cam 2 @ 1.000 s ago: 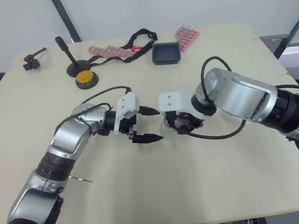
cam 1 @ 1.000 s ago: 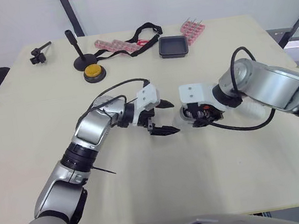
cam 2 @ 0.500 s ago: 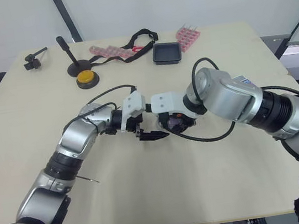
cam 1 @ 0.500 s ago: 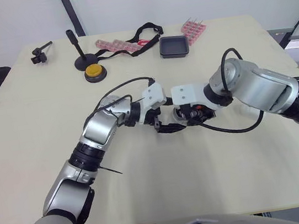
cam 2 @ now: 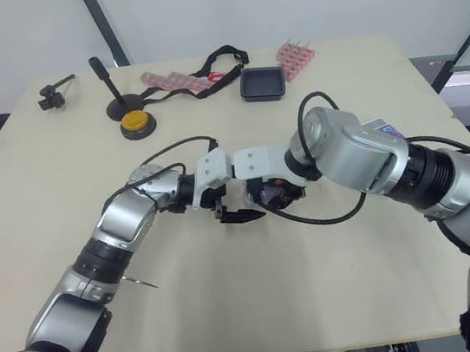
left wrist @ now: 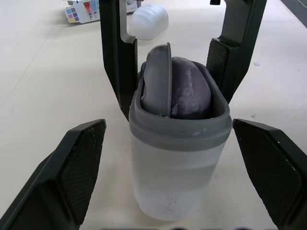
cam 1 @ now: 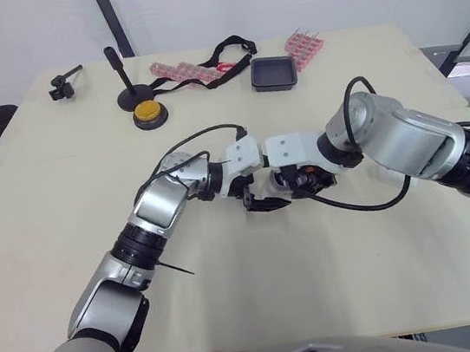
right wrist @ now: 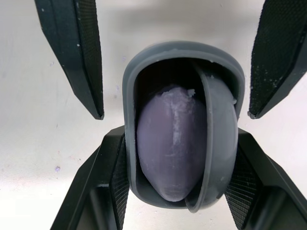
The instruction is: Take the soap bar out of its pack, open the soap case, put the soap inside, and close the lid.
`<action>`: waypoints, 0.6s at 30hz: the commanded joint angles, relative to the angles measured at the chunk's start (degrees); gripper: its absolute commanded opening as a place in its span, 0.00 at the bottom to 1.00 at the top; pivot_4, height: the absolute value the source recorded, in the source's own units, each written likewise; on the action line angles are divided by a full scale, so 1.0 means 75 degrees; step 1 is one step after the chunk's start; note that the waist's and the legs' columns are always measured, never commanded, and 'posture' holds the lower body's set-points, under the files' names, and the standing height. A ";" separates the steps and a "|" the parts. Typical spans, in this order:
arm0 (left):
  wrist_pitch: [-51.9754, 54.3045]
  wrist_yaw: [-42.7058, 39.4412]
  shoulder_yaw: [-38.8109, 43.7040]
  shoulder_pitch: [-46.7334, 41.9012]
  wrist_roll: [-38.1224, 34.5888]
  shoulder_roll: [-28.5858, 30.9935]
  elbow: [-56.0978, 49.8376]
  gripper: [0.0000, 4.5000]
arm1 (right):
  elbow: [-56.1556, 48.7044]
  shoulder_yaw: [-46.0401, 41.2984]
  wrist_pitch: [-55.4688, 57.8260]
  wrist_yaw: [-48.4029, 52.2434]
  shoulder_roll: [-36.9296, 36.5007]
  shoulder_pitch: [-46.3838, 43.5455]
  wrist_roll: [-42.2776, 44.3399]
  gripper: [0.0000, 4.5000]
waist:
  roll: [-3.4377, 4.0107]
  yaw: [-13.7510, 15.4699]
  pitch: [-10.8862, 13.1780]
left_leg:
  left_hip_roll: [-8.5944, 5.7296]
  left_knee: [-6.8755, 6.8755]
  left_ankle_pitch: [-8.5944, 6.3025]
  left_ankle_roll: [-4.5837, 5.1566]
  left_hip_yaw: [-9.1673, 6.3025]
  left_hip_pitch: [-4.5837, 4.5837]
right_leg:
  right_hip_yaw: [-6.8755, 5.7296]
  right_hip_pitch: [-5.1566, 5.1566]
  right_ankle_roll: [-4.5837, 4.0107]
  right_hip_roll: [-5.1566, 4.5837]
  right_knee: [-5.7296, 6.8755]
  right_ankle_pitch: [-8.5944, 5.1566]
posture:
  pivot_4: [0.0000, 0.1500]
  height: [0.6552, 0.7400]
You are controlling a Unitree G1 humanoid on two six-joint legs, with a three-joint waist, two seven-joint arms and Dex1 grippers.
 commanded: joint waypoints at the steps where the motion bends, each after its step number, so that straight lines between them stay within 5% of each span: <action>1: -0.0181 0.0004 0.0067 -0.0122 0.0040 -0.0056 -0.0019 1.00 | -0.0171 -0.0311 -0.0005 0.0043 -0.0008 -0.0106 -0.0123 0.49 | 0.0000 0.0001 0.0000 | 0.0000 0.0000 0.0000 0.0000 0.0000 0.0000 | 0.0000 0.0000 0.0000 0.0000 0.0000 0.0000 | 1.00 0.87; 10: -0.0226 0.0043 0.0104 -0.0106 0.0051 -0.0168 0.0071 1.00 | -0.0165 -0.0317 0.0042 0.0063 0.0054 -0.0110 -0.0125 0.49 | 0.0000 0.0008 0.0000 | 0.0001 0.0008 0.0001 0.0001 0.0000 -0.0001 | 0.0000 0.0000 0.0000 -0.0001 0.0007 0.0000 | 1.00 0.87; 18: -0.0291 0.0060 0.0114 -0.0089 0.0124 -0.0236 0.0133 0.42 | -0.0184 -0.0336 0.0059 0.0119 0.0094 -0.0083 -0.0209 0.49 | 0.0000 0.0022 0.0000 | 0.0003 0.0020 0.0001 0.0002 0.0000 -0.0004 | -0.0002 0.0000 0.0000 -0.0002 0.0011 0.0000 | 1.00 0.87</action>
